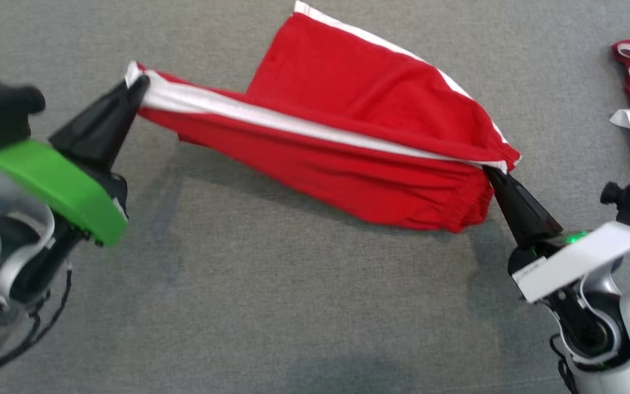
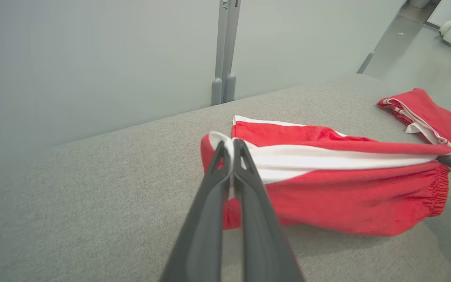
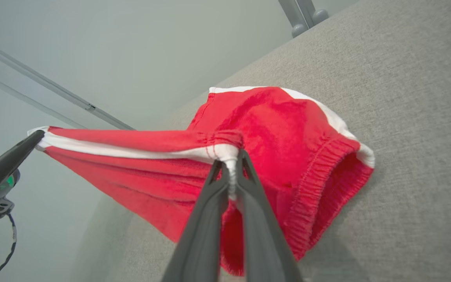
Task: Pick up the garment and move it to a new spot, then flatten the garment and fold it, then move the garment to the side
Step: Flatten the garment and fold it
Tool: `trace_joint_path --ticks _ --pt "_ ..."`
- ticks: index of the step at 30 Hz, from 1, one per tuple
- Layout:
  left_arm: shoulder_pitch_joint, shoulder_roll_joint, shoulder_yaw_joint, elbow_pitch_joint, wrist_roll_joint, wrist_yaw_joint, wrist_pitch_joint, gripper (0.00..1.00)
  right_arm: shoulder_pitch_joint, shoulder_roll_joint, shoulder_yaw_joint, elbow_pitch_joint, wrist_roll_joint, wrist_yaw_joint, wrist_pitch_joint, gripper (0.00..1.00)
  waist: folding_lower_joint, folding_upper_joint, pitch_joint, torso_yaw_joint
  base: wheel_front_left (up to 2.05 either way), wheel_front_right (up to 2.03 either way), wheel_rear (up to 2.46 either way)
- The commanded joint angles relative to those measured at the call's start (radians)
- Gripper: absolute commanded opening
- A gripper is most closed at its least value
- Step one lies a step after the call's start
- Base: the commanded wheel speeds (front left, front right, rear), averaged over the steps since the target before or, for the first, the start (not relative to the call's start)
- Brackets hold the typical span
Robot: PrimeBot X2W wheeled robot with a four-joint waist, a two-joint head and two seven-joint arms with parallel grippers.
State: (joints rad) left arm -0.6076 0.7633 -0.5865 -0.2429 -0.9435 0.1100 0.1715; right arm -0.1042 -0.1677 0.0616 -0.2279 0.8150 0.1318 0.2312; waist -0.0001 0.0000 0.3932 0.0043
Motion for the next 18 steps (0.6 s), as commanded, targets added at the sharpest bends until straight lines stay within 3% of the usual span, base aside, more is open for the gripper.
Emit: trace_joint_path --ticks 1,9,18 --pt "-0.083 -0.006 -0.004 0.037 -0.015 -0.017 0.059 0.0 -0.057 0.01 0.006 0.038 -0.003 -0.002 0.008 0.0 0.0001 0.0 0.193 -0.193 0.0 0.0 0.0" --pt "-0.401 -0.066 -0.083 0.255 0.038 -0.092 0.281 0.0 -0.199 0.07 0.071 0.164 0.059 -0.001 0.015 0.0 0.0001 0.0 0.256 -0.296 0.0 0.0 0.0" --pt "-0.584 -0.118 -0.125 0.42 0.099 -0.145 0.348 0.0 -0.2 0.072 0.091 0.136 0.114 -0.002 0.003 0.0 0.0001 0.0 0.273 -0.369 0.0 0.0 0.0"
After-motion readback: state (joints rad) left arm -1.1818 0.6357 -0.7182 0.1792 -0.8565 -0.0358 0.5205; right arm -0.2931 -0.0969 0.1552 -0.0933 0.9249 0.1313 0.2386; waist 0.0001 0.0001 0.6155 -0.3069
